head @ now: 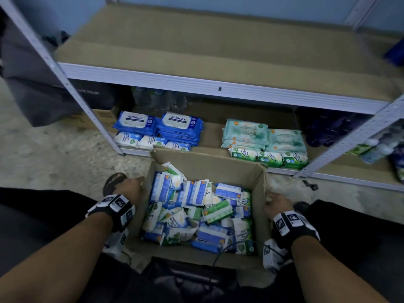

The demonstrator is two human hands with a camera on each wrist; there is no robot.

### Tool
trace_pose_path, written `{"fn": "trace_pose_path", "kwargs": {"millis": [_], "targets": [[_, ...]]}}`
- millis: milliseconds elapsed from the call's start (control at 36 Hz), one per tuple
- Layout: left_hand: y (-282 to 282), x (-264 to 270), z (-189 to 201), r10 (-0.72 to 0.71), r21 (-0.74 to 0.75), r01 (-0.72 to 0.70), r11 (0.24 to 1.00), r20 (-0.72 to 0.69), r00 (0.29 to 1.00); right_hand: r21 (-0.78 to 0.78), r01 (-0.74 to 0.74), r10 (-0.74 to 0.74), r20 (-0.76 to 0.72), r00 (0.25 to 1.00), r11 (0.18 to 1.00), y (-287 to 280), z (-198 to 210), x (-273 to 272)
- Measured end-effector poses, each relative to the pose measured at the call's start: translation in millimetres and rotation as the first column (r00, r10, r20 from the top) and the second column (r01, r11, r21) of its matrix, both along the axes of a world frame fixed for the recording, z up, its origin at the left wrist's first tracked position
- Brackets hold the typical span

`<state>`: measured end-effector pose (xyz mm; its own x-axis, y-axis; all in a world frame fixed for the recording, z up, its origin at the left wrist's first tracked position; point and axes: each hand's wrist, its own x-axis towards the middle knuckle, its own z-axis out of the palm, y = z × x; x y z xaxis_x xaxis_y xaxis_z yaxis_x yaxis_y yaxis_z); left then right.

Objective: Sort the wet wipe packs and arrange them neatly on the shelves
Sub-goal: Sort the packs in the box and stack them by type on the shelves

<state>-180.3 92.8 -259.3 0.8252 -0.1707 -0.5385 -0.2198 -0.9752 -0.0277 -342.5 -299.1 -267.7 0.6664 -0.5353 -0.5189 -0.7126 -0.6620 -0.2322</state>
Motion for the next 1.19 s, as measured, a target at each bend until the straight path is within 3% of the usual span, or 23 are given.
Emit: {"fn": "trace_pose_path", "kwargs": {"millis": [167, 250, 417, 611, 861, 1000, 1083, 1194], "targets": [[27, 22, -56, -0.043, -0.014, 0.043, 0.999, -0.014, 0.999, -0.033, -0.048, 0.046, -0.056, 0.997, 0.998, 4, -4, -3], [21, 13, -42, -0.056, -0.048, 0.052, 0.998, -0.079, 0.995, -0.043, -0.108, 0.103, -0.101, 0.99, 0.993, 6, -2, -7], [20, 3, -31, -0.126, -0.095, 0.119, 0.988, -0.073, 0.989, -0.097, -0.174, 0.162, -0.119, 0.98, 0.98, 4, 1, -13], [17, 6, -25, -0.114, -0.164, 0.093, 0.982, -0.121, 0.986, -0.052, -0.129, 0.124, -0.089, 0.988, 0.99, 0, 9, -16], [6, 9, -21, -0.11, -0.109, 0.096, 0.989, -0.127, 0.986, -0.075, -0.11, 0.1, -0.124, 0.987, 0.991, 7, 18, -20], [-16, 17, -4, -0.011, -0.092, 0.012, 0.996, 0.009, 1.0, -0.15, -0.028, 0.021, -0.048, 0.999, 0.988, 9, 26, 1], [-34, 18, 0, -0.065, -0.193, 0.094, 0.977, 0.148, 0.987, -0.172, 0.032, -0.014, 0.102, 0.995, 0.985, 12, 34, 14], [-64, 8, 3, -0.091, -0.335, 0.139, 0.932, 0.155, 0.984, -0.175, -0.005, 0.026, 0.119, 0.993, 0.985, 31, 40, 29]]}}
